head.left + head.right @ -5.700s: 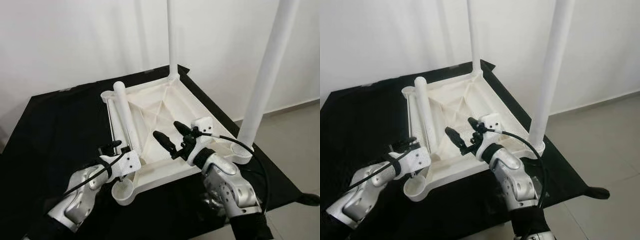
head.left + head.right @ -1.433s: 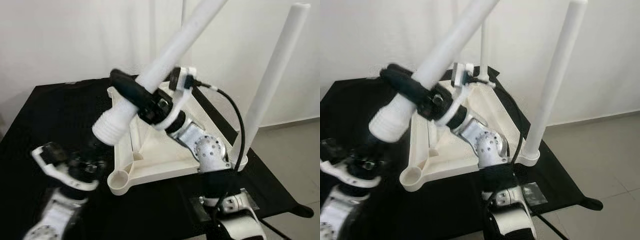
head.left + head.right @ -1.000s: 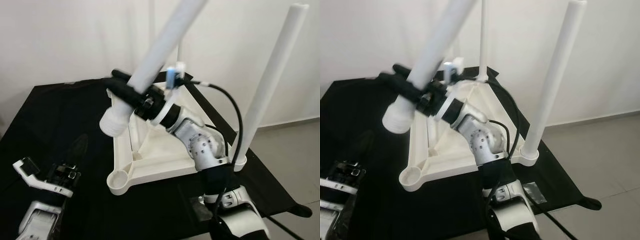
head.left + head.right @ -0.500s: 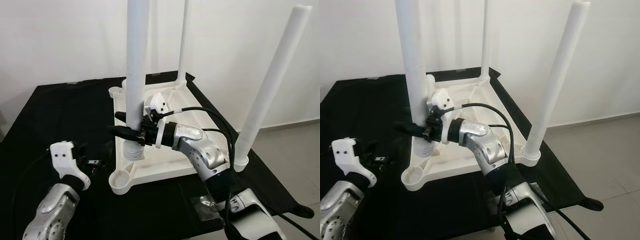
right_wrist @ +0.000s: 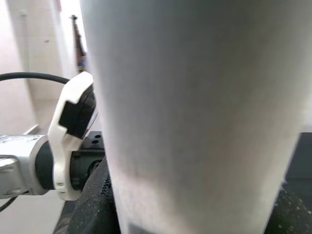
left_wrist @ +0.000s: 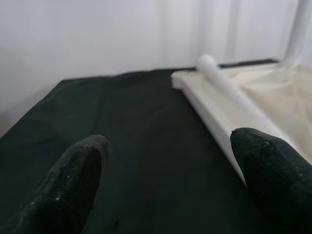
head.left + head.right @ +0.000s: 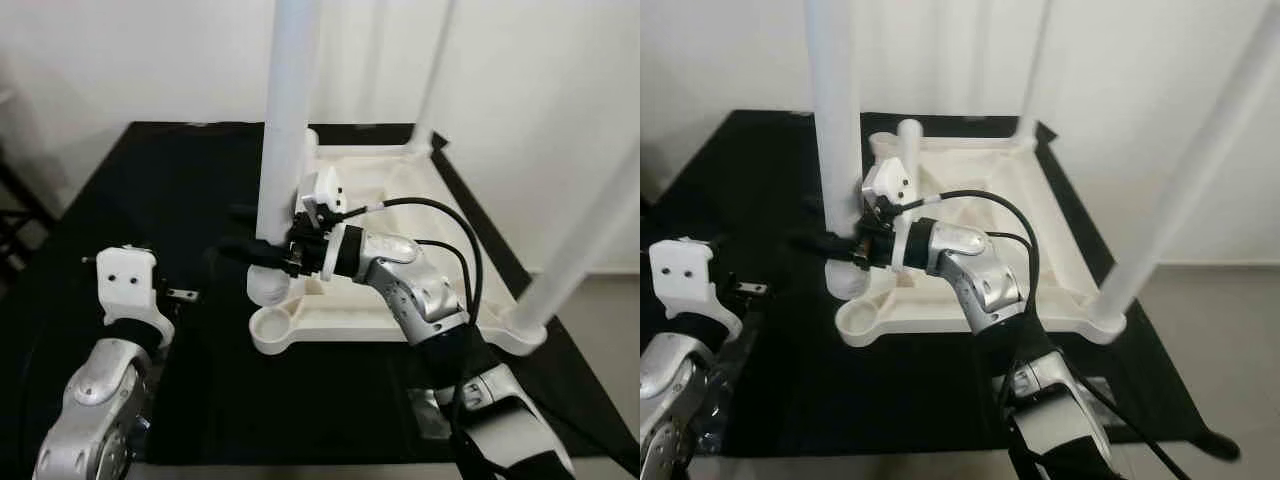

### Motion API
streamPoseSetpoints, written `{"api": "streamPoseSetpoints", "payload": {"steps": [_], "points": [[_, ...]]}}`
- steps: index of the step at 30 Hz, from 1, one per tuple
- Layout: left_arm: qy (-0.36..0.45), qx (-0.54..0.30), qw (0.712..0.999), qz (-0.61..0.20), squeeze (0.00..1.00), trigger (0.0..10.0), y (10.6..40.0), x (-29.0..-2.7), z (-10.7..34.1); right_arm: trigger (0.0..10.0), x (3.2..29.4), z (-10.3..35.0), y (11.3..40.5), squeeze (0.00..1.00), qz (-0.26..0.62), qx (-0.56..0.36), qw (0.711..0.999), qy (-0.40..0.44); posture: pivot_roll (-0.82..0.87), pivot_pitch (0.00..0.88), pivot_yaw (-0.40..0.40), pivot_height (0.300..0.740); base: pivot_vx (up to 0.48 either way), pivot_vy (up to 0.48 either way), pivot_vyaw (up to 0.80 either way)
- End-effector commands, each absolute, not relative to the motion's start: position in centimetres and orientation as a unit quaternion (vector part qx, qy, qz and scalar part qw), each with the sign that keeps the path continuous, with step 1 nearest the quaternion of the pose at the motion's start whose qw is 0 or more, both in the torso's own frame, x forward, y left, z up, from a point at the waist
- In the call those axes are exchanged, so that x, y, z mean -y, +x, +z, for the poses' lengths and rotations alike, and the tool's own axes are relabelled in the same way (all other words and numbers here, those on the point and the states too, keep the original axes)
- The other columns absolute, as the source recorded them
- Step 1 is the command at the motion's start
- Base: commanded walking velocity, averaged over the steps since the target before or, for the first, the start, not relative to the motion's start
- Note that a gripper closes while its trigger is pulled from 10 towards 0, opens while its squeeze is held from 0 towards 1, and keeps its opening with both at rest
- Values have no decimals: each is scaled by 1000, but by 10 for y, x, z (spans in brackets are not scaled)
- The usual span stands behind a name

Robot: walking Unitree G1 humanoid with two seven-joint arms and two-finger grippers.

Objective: Building children table

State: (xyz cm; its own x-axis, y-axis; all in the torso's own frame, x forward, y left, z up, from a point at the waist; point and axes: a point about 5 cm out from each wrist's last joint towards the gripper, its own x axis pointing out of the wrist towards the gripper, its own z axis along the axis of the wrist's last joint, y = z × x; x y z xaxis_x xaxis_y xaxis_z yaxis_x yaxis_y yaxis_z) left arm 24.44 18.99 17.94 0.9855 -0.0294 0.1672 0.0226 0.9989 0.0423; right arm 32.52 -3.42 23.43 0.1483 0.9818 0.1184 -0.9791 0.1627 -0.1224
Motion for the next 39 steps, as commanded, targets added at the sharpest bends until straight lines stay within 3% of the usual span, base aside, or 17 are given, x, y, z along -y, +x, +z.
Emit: {"api": "streamPoseSetpoints", "payload": {"steps": [1, 5, 12, 16, 20, 26, 27, 30, 34, 35, 39], "points": [[31, 76, 997, -5, 0, 10000, 242, -189, 177, 10000, 33, 237, 323, 0, 656, 88, 750, -7, -15, 121, -34, 740, 0, 0, 769], [40, 61, 997, 10, 0, 10000, 229, -188, 176, 10000, 37, 241, 322, 0, 675, 82, 732, -26, 16, 179, -43, 740, 0, 0, 769], [84, 51, 995, 3, 0, 10000, 222, -194, 180, 10000, 45, 244, 337, 0, 662, 81, 744, -49, 41, 215, -23, 740, 0, 0, 0], [104, 42, 993, -30, 0, 10000, 213, -197, 186, 10000, 58, 248, 342, 0, 673, 73, 735, -37, 32, 230, -5, 740, 0, 0, 0], [84, 43, 993, -74, 0, 10000, 200, -191, 192, 10000, 68, 245, 341, 0, 705, 55, 706, -45, 29, 251, 8, 740, 0, 0, 0], [57, 2, 990, -127, 0, 10000, 180, -177, 175, 10000, 69, 248, 352, 0, 712, 43, 700, -43, 31, 275, 6, 740, 0, 0, 0], [68, -10, 986, -155, 0, 10000, 174, -171, 171, 10000, 69, 249, 354, 0, 724, 35, 688, -42, 42, 286, -3, 740, 0, 0, 0], [49, -4, 989, -140, 0, 10000, 169, -175, 174, 10000, 70, 248, 353, 0, 744, 19, 666, -52, 61, 311, -16, 740, 0, 0, 0], [50, 0, 989, -140, 0, 10000, 164, -174, 178, 10000, 71, 247, 353, 0, 754, 9, 654, -60, 62, 325, -25, 740, 0, 0, 0], [48, 4, 989, -141, 0, 10000, 162, -173, 181, 10000, 70, 247, 352, 0, 771, -2, 633, -67, 64, 336, -32, 740, 0, 0, 0], [45, 8, 989, -137, 0, 10000, 157, -173, 184, 10000, 73, 248, 349, 0, 793, -19, 606, -66, 71, 352, -39, 740, 0, 0, 0]]}}
